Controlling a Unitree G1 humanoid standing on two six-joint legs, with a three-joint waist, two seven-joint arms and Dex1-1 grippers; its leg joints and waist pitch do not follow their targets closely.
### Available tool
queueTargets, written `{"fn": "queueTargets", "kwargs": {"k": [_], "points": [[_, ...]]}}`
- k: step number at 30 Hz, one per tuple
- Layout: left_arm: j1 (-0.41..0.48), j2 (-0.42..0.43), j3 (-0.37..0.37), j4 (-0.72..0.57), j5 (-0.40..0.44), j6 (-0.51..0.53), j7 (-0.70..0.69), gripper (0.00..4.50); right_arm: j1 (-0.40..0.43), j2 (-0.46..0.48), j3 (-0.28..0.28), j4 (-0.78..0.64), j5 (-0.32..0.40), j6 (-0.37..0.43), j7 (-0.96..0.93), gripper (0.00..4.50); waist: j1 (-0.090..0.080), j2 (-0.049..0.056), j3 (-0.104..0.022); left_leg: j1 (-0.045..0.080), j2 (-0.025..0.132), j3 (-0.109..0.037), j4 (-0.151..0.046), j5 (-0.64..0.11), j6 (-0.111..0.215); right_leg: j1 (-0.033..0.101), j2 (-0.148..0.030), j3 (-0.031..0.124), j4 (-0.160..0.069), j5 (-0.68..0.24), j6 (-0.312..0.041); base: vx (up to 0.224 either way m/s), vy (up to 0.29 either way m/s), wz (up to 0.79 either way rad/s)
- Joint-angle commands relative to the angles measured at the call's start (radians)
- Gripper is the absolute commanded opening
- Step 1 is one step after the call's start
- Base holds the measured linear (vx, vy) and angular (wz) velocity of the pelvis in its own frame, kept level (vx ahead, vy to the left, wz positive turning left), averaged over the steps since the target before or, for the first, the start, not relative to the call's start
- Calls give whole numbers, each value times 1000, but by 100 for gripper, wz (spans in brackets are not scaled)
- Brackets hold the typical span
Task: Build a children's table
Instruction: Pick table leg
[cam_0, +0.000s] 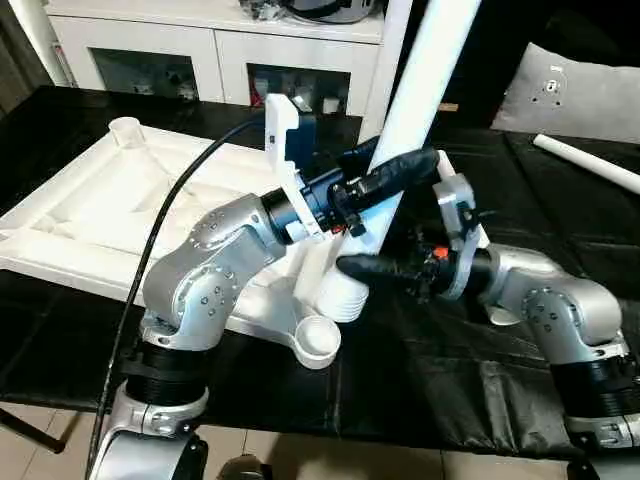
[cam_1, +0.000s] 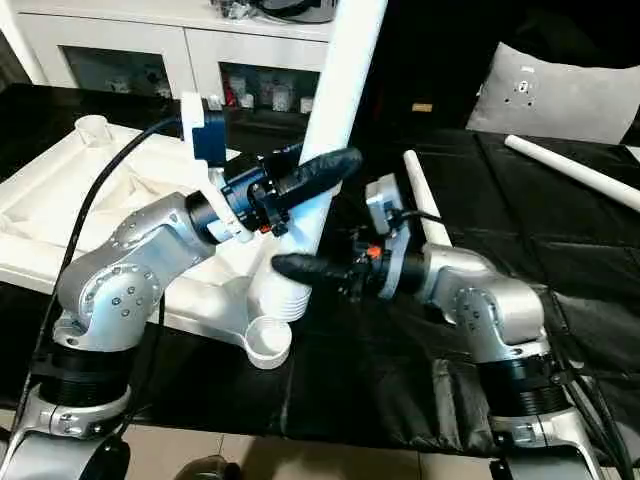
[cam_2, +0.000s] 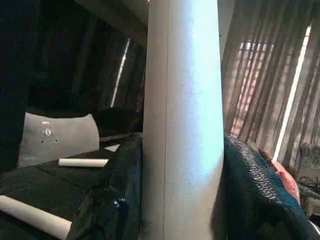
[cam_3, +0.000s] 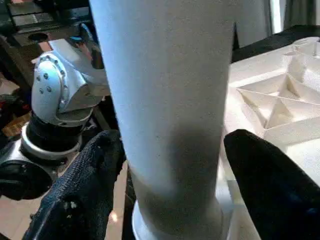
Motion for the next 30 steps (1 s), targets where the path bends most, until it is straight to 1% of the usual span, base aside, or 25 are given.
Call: {"fn": "queueTargets", "kwargs": {"k": [1,3,10,12,14,16,17,18,22,24,26,28,30], "points": [[-4,-3,-11,-19,1,-15,-13,180,-12,-1,8,3,-2,-2,11,354,0,-11,-65,28,54,-15,-61,-86,18,40,-85,33,-74,39,-223,0,0,0],[-7,-6,-14,-16,4,-19,-14,180,-14,1,9,7,-2,-1,13,354,0,-12,-65,29,54,-15,-61,-91,15,39,-85,34,-75,28,-221,0,0,0],[-10,-12,-21,-8,8,-26,-17,180,-22,10,12,21,-3,-3,22,354,0,-11,-65,28,54,-14,-61,-91,14,40,-86,34,-75,28,-220,0,0,0],[-9,-12,-22,-8,7,-27,-17,180,-23,12,12,22,-3,-4,22,326,-1,-11,-65,28,54,-14,-61,-94,13,39,-86,34,-76,23,-220,0,0,0],[-9,-14,-23,-8,7,-27,-18,180,-23,15,12,24,-2,-4,22,316,0,-10,-66,29,54,-15,-61,-88,13,39,-86,34,-74,33,-219,0,0,0],[-10,-14,-23,-6,7,-29,-20,180,-25,20,12,30,-3,-6,21,292,-1,-10,-66,28,54,-15,-61,-87,14,39,-85,33,-73,39,-220,0,0,0],[-10,-14,-24,-5,6,-29,-20,180,-25,20,12,31,-3,-7,21,292,-1,-10,-66,28,54,-14,-61,-86,15,39,-86,33,-74,40,-221,0,0,0],[-10,-15,-24,-5,6,-30,-20,180,-26,22,11,33,-3,-7,21,276,0,-11,-66,28,54,-15,-61,-88,14,39,-86,33,-74,35,-221,0,0,0],[-3,-16,-31,-12,4,-29,-22,180,-28,27,9,38,-1,-6,21,244,0,-11,-65,28,54,-14,-61,-93,14,39,-87,34,-75,26,-220,0,0,0],[-3,-16,-33,-12,4,-28,-22,180,-28,28,8,39,0,-5,21,236,0,-11,-66,27,54,-14,-61,-90,15,39,-87,34,-74,30,-219,0,0,0],[-3,-16,-33,-12,4,-28,-22,180,-28,30,8,39,1,-3,22,217,1,-10,-67,27,54,-15,-60,-83,16,40,-87,33,-73,40,-220,0,0,0],[-3,-16,-34,-11,6,-28,-24,180,-26,31,8,39,2,-2,23,212,0,-10,-67,27,54,-15,-60,-82,18,39,-85,33,-72,49,-221,0,0,0],[-4,-17,-35,-9,7,-28,-25,180,-23,32,9,39,1,-2,24,208,0,-10,-66,28,54,-14,-60,-87,17,40,-87,33,-73,41,-222,0,0,0]]}}
